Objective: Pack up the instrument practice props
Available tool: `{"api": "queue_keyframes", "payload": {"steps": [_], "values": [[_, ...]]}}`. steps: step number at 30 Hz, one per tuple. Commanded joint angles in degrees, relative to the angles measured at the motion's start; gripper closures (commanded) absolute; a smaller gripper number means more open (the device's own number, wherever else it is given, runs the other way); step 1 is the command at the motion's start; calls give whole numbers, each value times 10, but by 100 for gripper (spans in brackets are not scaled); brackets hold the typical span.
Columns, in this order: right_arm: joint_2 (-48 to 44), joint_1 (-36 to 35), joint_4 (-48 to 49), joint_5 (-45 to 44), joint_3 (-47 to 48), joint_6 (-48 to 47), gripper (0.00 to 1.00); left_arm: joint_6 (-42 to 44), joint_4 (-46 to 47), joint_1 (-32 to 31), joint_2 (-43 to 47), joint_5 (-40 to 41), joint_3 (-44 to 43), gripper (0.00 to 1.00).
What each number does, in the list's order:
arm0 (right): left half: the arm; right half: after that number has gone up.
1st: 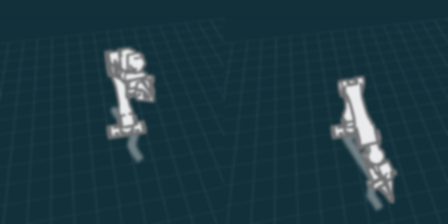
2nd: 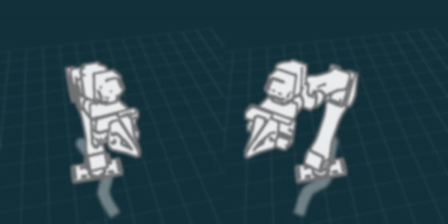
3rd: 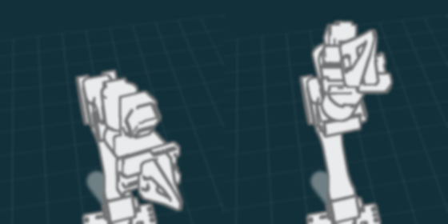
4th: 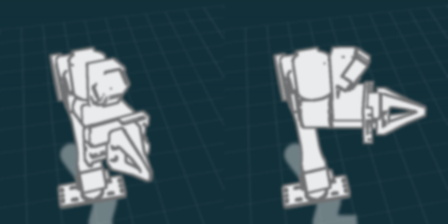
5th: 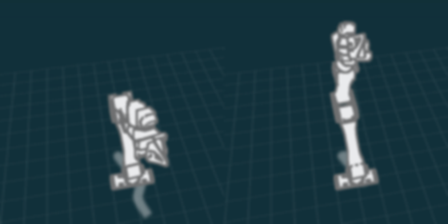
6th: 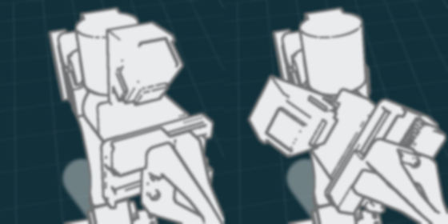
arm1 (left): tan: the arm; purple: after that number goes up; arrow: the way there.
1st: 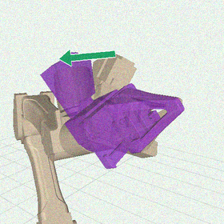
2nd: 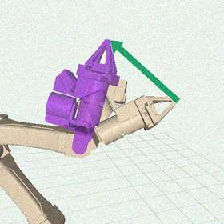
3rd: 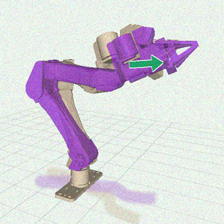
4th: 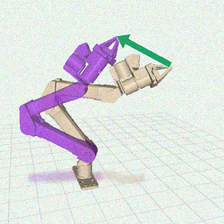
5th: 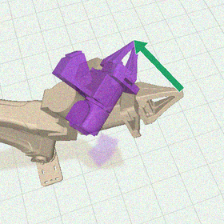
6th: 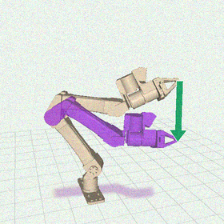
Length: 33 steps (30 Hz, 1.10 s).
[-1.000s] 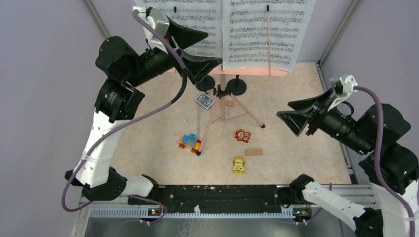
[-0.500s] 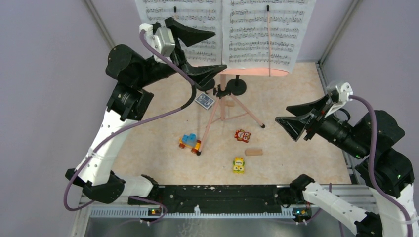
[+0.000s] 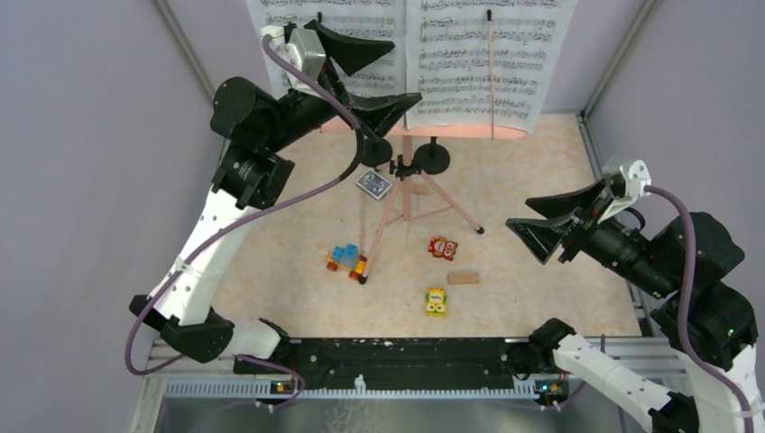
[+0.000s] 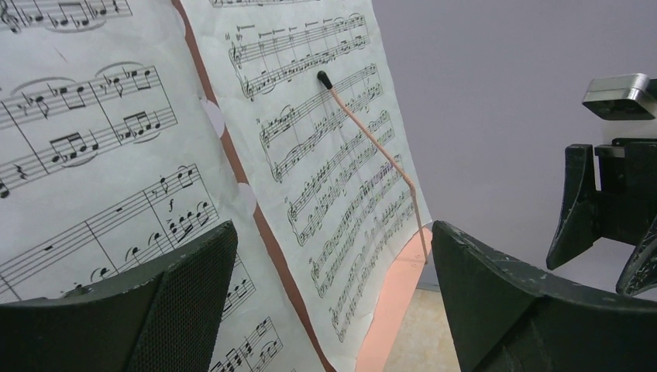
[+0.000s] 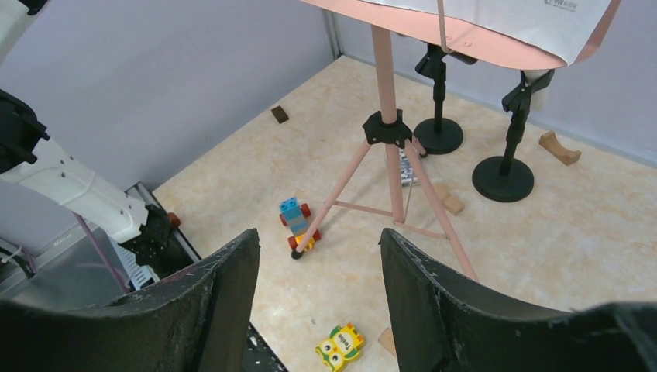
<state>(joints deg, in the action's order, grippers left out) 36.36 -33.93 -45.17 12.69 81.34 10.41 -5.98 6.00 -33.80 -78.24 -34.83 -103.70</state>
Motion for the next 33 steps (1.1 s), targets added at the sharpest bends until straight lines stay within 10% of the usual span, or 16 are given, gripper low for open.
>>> {"api": "queue_keyframes", "payload": {"steps": [1,33], "values": [[-8,4,23,-1,-7,-10,41,-29,29,-2,-12,7,-2,1],[105,3,184,-64,81,82,57,-144,84,-23,-90,-13,-35,35]]}}
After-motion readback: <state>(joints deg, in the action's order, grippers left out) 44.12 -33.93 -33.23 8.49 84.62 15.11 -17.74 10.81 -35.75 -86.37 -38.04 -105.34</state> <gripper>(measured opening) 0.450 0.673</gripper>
